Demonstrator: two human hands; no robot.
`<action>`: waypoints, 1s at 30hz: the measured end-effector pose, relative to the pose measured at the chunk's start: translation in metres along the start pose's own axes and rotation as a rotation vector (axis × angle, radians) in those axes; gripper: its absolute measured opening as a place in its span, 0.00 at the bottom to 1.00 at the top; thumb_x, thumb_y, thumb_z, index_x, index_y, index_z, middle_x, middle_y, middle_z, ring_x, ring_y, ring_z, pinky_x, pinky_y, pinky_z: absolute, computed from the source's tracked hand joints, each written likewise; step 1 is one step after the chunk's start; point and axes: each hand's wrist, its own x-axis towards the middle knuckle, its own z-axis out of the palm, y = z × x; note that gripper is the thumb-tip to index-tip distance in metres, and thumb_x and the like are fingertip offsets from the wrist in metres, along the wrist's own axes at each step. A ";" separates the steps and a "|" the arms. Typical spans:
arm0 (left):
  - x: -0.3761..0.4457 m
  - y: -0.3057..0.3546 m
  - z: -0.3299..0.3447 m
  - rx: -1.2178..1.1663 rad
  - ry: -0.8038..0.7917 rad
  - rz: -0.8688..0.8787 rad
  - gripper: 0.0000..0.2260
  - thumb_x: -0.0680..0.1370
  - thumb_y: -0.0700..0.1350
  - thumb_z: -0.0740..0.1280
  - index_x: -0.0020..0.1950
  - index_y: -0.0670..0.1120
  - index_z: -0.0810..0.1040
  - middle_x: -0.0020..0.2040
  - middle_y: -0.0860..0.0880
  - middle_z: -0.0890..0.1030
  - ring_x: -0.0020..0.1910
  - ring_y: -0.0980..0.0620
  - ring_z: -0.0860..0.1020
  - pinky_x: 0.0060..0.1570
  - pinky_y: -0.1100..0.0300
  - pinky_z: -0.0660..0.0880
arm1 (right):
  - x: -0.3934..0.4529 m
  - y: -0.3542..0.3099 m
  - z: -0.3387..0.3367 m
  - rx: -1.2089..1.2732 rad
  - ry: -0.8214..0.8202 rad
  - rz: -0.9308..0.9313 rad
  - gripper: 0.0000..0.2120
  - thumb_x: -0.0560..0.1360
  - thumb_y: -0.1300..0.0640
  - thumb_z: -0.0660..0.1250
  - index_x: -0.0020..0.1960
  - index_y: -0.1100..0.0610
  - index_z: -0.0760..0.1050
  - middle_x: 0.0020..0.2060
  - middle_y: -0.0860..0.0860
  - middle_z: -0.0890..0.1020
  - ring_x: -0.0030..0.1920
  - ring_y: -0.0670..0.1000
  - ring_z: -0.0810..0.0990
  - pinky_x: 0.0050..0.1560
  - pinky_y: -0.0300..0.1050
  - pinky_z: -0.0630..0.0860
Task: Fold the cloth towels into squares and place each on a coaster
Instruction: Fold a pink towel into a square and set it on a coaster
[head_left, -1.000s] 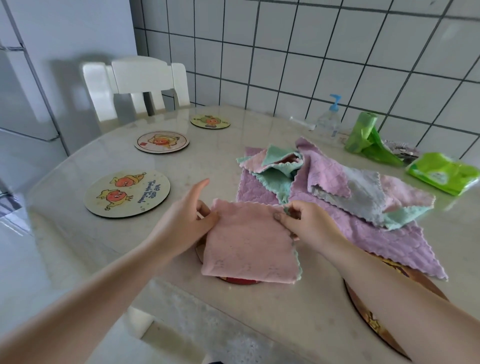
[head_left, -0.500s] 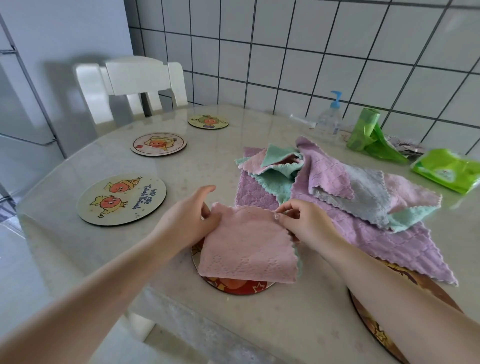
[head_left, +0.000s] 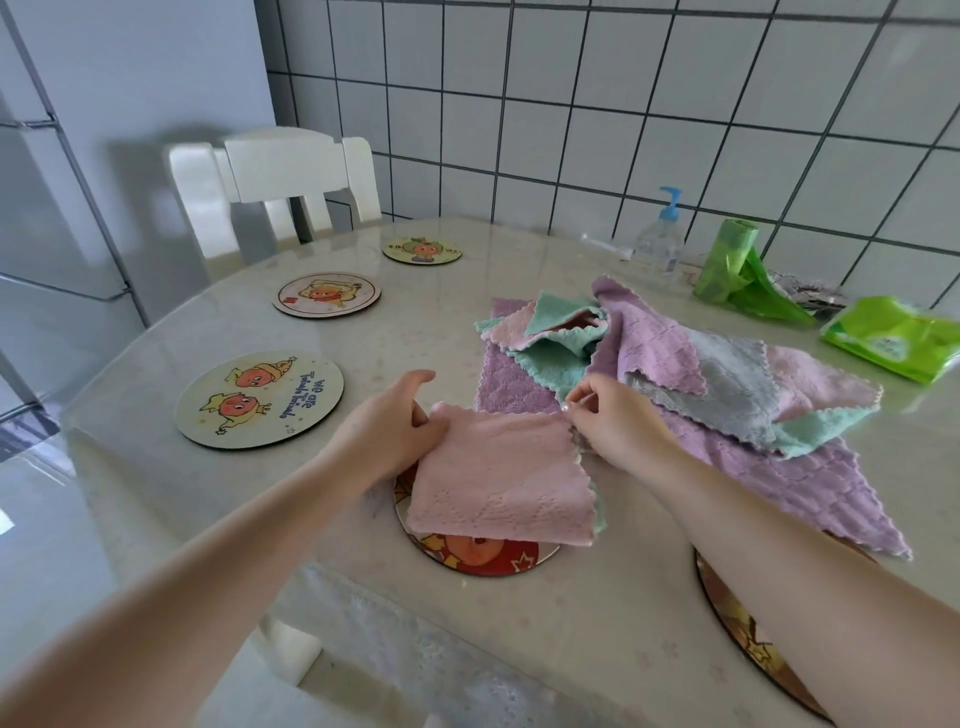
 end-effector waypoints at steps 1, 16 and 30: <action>0.000 0.001 0.000 -0.009 0.000 -0.015 0.26 0.76 0.53 0.64 0.72 0.53 0.60 0.43 0.56 0.78 0.42 0.56 0.77 0.45 0.58 0.74 | -0.002 -0.004 -0.005 0.005 0.018 -0.016 0.05 0.76 0.54 0.62 0.50 0.51 0.74 0.41 0.46 0.78 0.38 0.48 0.77 0.40 0.46 0.75; -0.047 0.016 0.030 0.464 -0.169 0.207 0.35 0.72 0.64 0.36 0.76 0.51 0.49 0.77 0.56 0.50 0.75 0.58 0.45 0.73 0.48 0.45 | -0.064 -0.023 0.032 -0.454 -0.320 -0.200 0.31 0.77 0.36 0.45 0.76 0.47 0.46 0.76 0.46 0.44 0.75 0.46 0.41 0.72 0.62 0.40; -0.066 -0.004 -0.002 0.234 -0.033 0.080 0.26 0.77 0.62 0.53 0.74 0.57 0.57 0.69 0.52 0.70 0.70 0.49 0.64 0.70 0.49 0.57 | -0.083 0.012 -0.006 -0.180 -0.083 -0.172 0.23 0.76 0.43 0.60 0.69 0.46 0.65 0.62 0.46 0.75 0.63 0.48 0.71 0.64 0.49 0.67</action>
